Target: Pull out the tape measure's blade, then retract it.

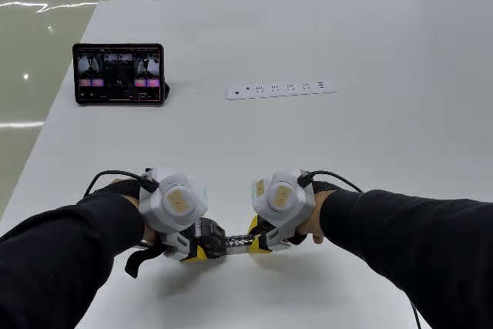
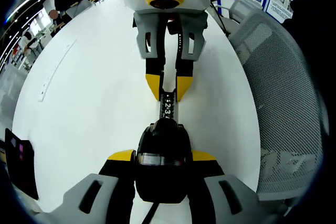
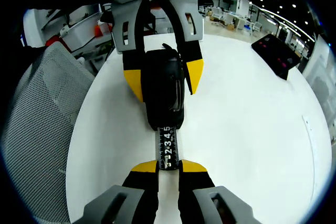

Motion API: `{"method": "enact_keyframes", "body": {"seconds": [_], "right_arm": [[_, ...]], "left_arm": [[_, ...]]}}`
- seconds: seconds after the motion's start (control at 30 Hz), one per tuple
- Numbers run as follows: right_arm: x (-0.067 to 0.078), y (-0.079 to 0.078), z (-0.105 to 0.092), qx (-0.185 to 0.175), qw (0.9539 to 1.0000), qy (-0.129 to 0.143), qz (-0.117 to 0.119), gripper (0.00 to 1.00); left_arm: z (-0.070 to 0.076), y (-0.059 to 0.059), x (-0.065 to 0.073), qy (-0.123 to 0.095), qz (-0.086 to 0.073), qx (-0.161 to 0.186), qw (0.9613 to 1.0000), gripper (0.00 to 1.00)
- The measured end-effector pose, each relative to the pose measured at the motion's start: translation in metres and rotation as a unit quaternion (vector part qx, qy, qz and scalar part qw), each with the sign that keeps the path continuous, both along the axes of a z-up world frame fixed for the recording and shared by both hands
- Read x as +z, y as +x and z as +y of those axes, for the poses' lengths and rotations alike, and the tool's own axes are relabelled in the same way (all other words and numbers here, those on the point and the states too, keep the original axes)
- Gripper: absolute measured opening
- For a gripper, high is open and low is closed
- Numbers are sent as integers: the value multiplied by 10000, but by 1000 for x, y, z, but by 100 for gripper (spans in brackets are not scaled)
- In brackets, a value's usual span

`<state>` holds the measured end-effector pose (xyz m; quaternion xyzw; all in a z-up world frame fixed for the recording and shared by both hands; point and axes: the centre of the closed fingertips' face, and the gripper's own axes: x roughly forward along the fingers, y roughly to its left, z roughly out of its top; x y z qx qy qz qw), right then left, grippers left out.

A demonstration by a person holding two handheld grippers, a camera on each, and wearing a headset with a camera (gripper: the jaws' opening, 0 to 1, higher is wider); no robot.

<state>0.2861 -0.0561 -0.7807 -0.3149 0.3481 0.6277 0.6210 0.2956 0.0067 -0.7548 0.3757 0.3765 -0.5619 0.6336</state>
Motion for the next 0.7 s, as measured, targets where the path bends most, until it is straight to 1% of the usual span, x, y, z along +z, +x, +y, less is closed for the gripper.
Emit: {"method": "enact_keyframes", "body": {"seconds": [0.23,0.7], "right_arm": [[0,0,-3,14,10000,-30,-17,10],[1,0,-13,-91,9999,-62,22,10]], "left_arm": [[0,0,0,-2,0,5,10000,33],[0,0,0,2,-5,0,10000,33]]}}
